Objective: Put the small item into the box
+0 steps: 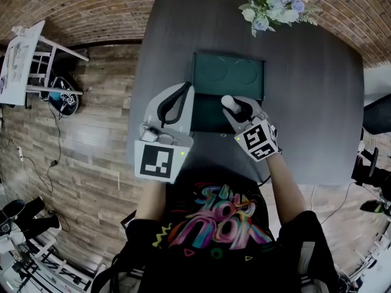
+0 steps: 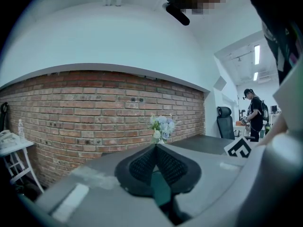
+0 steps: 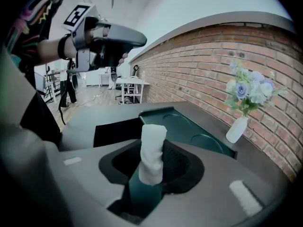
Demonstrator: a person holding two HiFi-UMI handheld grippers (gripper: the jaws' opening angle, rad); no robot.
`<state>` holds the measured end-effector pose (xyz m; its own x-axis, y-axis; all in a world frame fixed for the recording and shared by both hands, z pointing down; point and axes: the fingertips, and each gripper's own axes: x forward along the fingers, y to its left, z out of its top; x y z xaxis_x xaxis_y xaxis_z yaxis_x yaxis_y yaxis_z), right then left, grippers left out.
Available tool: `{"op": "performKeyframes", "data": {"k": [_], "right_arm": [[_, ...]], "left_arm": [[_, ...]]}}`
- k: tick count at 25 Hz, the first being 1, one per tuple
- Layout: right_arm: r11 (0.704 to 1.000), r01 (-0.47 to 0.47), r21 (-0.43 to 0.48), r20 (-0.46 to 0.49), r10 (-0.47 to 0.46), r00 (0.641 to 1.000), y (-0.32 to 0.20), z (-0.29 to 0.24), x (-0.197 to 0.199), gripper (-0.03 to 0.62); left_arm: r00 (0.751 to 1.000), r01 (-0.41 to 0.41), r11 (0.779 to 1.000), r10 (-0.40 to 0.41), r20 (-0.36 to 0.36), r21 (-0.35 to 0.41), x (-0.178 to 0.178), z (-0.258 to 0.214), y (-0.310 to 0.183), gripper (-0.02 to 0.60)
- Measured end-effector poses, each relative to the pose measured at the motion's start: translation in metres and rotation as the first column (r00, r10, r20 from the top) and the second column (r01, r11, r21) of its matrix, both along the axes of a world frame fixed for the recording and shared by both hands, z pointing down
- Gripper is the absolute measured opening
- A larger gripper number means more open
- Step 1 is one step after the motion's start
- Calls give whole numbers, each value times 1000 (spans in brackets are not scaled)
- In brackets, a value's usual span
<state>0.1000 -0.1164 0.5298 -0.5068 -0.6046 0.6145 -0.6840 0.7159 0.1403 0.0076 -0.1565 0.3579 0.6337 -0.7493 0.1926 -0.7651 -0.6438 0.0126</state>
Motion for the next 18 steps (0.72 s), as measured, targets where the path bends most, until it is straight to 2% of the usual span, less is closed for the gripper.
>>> {"op": "performKeyframes", "data": {"k": [5, 12, 18], "right_arm": [[993, 101, -69, -112, -108, 988, 6, 25, -10, 138], [975, 172, -142, -212, -200, 957, 12, 51, -16, 140], [968, 181, -171, -227, -217, 949, 10, 61, -19, 143]], "left_arm": [[1000, 11, 1000, -11, -2, -7, -4, 2, 0, 2], [1000, 16, 1000, -16, 5, -2, -8, 2, 1, 2], [1000, 17, 1000, -17, 5, -9, -9, 3, 1, 2]]}}
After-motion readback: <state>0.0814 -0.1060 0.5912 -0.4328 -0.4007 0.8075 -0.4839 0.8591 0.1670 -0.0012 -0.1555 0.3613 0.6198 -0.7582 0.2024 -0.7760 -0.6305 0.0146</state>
